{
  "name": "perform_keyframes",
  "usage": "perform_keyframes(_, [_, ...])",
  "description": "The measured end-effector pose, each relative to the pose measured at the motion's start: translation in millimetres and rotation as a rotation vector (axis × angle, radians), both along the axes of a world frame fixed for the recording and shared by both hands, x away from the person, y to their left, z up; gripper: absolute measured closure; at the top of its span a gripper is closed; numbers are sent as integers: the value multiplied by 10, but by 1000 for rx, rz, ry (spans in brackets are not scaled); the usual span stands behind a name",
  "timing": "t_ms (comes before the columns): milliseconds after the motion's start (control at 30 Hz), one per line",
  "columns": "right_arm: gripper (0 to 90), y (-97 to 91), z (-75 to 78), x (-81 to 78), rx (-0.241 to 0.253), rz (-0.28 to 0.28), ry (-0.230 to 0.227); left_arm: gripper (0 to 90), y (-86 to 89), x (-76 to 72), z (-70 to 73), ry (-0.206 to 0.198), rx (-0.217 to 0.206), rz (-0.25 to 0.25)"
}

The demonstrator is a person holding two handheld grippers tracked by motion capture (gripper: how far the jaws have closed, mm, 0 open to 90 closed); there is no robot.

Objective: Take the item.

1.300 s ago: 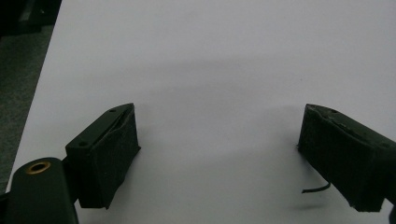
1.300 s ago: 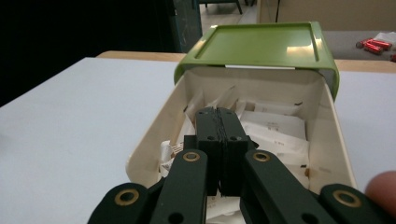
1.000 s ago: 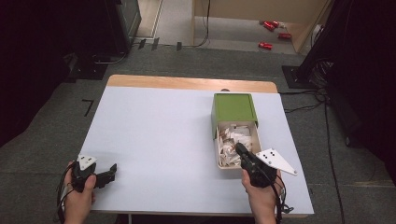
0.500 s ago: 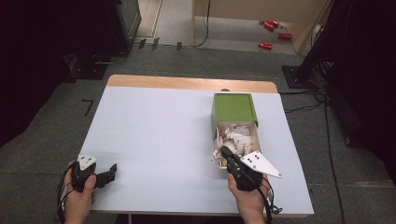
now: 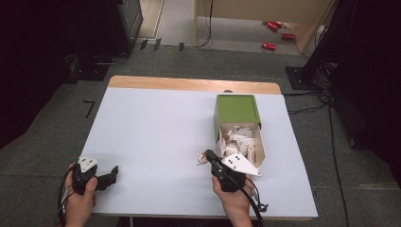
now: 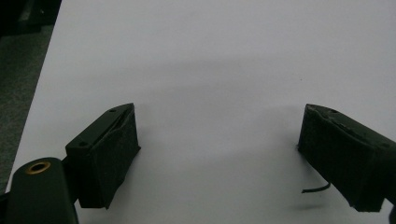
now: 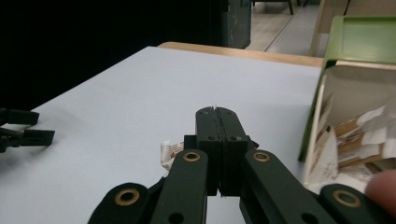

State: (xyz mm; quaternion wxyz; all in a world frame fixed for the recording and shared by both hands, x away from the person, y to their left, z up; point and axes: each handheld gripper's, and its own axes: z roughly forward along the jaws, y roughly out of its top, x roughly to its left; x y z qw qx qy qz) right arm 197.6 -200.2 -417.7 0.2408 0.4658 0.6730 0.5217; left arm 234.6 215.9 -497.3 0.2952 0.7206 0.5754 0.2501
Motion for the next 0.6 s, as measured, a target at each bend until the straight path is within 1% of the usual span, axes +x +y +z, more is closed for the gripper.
perform_keyframes(33, [900, 0, 0, 0, 0, 0, 0, 128, 0, 0, 0, 0, 0, 0])
perform_keyframes(133, [900, 69, -137, 40, 1, 13, 20, 128, 0, 0, 0, 0, 0, 0])
perform_keyframes(167, [900, 69, -137, 40, 1, 13, 20, 128, 0, 0, 0, 0, 0, 0])
perform_keyframes(233, [900, 101, -218, 53, -12, 17, 29, 128, 0, 0, 0, 0, 0, 0])
perform_keyframes(267, [900, 123, -307, 70, -21, 20, 43, 128, 0, 0, 0, 0, 0, 0])
perform_keyframes(300, [900, 123, -307, 70, -21, 20, 43, 128, 0, 0, 0, 0, 0, 0])
perform_keyframes(333, [900, 137, -369, 83, -26, 19, 55, 128, 0, 0, 0, 0, 0, 0])
perform_keyframes(367, [900, 137, -369, 83, -26, 19, 55, 128, 0, 0, 0, 0, 0, 0])
perform_keyframes(433, [900, 156, -439, 97, -30, 19, 71, 128, 0, 0, 0, 0, 0, 0])
perform_keyframes(533, [900, 182, -511, 109, -42, 21, 77, 128, 0, 0, 0, 0, 0, 0])
perform_keyframes(600, [900, 209, -574, 118, -50, 28, 91, 128, 0, 0, 0, 0, 0, 0])
